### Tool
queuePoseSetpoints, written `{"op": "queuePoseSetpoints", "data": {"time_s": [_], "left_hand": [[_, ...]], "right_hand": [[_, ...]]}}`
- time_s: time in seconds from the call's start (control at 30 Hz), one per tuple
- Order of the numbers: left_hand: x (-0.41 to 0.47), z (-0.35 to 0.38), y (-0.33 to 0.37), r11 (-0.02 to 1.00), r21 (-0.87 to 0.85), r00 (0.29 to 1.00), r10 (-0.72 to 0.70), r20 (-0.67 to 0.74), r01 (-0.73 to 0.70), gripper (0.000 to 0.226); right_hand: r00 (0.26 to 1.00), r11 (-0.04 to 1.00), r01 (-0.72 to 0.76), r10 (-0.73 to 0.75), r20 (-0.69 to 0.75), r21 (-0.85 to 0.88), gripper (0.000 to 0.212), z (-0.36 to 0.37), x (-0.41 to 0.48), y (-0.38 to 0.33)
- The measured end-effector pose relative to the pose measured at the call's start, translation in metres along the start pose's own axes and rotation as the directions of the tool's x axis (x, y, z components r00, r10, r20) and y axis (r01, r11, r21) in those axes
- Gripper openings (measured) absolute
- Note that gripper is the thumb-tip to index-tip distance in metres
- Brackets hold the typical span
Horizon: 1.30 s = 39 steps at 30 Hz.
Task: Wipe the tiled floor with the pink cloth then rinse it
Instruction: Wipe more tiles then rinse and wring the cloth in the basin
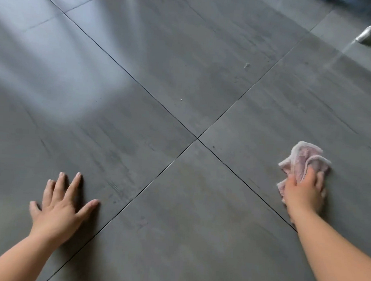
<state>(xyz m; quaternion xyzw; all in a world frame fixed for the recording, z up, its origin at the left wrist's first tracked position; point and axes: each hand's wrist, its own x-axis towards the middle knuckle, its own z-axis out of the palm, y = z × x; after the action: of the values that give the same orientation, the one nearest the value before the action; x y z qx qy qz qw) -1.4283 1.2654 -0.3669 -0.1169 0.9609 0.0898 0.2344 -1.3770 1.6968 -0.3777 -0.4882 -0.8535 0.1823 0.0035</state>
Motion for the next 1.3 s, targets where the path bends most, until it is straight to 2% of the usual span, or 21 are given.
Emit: {"op": "queuePoseSetpoints", "data": {"time_s": [0.07, 0.13, 0.2, 0.23, 0.3, 0.33, 0.37, 0.4, 0.43, 0.57, 0.63, 0.7, 0.77, 0.87, 0.93, 0.97, 1.03, 1.07, 1.17, 1.27, 1.3], "left_hand": [[0.0, 0.006, -0.004, 1.0, -0.014, 1.0, -0.014, 0.01, 0.014, 0.073], [0.004, 0.007, -0.004, 0.999, -0.037, 0.999, -0.027, 0.036, 0.028, 0.072], [0.006, 0.009, -0.006, 0.998, -0.052, 0.999, -0.029, 0.043, 0.031, 0.072], [0.007, 0.009, -0.007, 0.998, -0.06, 0.999, -0.024, 0.044, 0.027, 0.071], [0.007, 0.01, -0.01, 0.996, -0.085, 0.998, -0.012, 0.058, 0.017, 0.069], [0.009, 0.009, -0.011, 0.996, -0.094, 0.998, -0.002, 0.062, 0.008, 0.069], [0.01, 0.008, -0.011, 0.996, -0.095, 0.998, 0.007, 0.062, -0.001, 0.069], [0.011, 0.007, -0.014, 0.996, -0.086, 0.998, 0.019, 0.062, -0.014, 0.068], [0.011, 0.006, -0.018, 0.997, -0.07, 0.997, 0.041, 0.058, -0.037, 0.067], [0.009, 0.002, -0.05, 0.998, -0.069, 1.0, 0.0, -0.008, -0.001, 0.071], [0.006, -0.001, -0.064, 0.999, -0.035, 0.999, -0.04, 0.027, 0.041, 0.076], [0.007, 0.0, -0.069, 0.999, -0.026, 0.997, -0.032, 0.07, 0.034, 0.077], [0.01, 0.001, -0.07, 0.999, -0.043, 0.998, -0.014, 0.066, 0.017, 0.088], [0.012, 0.0, -0.072, 0.998, -0.06, 1.0, 0.016, 0.022, -0.015, 0.108], [0.012, 0.0, -0.075, 0.996, -0.084, 0.999, 0.033, 0.029, -0.03, 0.12], [0.014, 0.0, -0.076, 0.996, -0.081, 0.998, 0.037, 0.046, -0.033, 0.127], [0.014, -0.001, -0.077, 0.998, -0.056, 0.997, 0.04, 0.063, -0.036, 0.136], [0.014, -0.001, -0.078, 0.998, -0.053, 0.996, 0.046, 0.07, -0.042, 0.137], [0.013, -0.003, -0.078, 0.998, -0.047, 0.994, 0.055, 0.099, -0.05, 0.138], [0.014, -0.006, -0.075, 0.998, -0.035, 0.992, 0.058, 0.112, -0.054, 0.129], [0.012, -0.007, -0.074, 0.998, -0.025, 0.991, 0.067, 0.112, -0.064, 0.121]], "right_hand": [[1.0, 0.999, -0.023, 0.022, -0.019, -0.027, 0.056, 0.018, -0.019, -0.029], [0.933, 0.924, 0.36, -0.358, 0.039, -0.13, 0.054, 0.049, -0.065, -0.062], [0.608, 0.577, 0.791, -0.776, 0.166, -0.202, 0.06, 0.08, -0.128, -0.088], [0.428, 0.389, 0.902, -0.86, 0.279, -0.186, 0.064, 0.088, -0.159, -0.099], [0.073, 0.075, 0.997, -0.869, 0.489, -0.015, 0.061, 0.09, -0.192, -0.118], [-0.044, -0.039, 0.999, -0.854, 0.519, 0.021, 0.057, 0.089, -0.19, -0.125], [-0.086, -0.098, 0.995, -0.848, 0.522, 0.004, 0.057, 0.092, -0.174, -0.128], [-0.055, -0.086, 0.995, -0.869, 0.493, -0.041, 0.057, 0.096, -0.152, -0.128], [0.063, 0.017, 0.994, -0.886, 0.459, -0.104, 0.058, 0.096, -0.126, -0.129], [0.64, 0.603, 0.768, -0.716, 0.278, -0.215, 0.07, 0.072, -0.046, -0.141], [0.803, 0.806, 0.575, -0.525, 0.282, -0.141, 0.059, 0.071, -0.046, -0.154], [0.871, 0.862, 0.485, -0.462, 0.165, -0.148, 0.056, 0.087, -0.076, -0.173], [0.781, 0.763, 0.624, -0.613, 0.116, -0.169, 0.063, 0.114, -0.126, -0.188], [0.32, 0.3, 0.947, -0.907, 0.275, -0.114, 0.059, 0.135, -0.209, -0.198], [0.009, 0.015, 1.0, -0.923, 0.384, 0.013, 0.054, 0.132, -0.223, -0.196], [-0.095, -0.085, 0.995, -0.908, 0.408, 0.044, 0.052, 0.127, -0.212, -0.197], [-0.108, -0.116, 0.993, -0.908, 0.404, 0.005, 0.053, 0.122, -0.169, -0.192], [-0.017, -0.033, 0.999, -0.921, 0.388, -0.036, 0.055, 0.118, -0.143, -0.189], [0.398, 0.363, 0.917, -0.858, 0.325, -0.166, 0.061, 0.101, -0.075, -0.17], [0.793, 0.792, 0.596, -0.557, 0.246, -0.129, 0.056, 0.078, -0.071, -0.167], [0.857, 0.857, 0.502, -0.476, 0.198, -0.117, 0.053, 0.082, -0.084, -0.169]]}}
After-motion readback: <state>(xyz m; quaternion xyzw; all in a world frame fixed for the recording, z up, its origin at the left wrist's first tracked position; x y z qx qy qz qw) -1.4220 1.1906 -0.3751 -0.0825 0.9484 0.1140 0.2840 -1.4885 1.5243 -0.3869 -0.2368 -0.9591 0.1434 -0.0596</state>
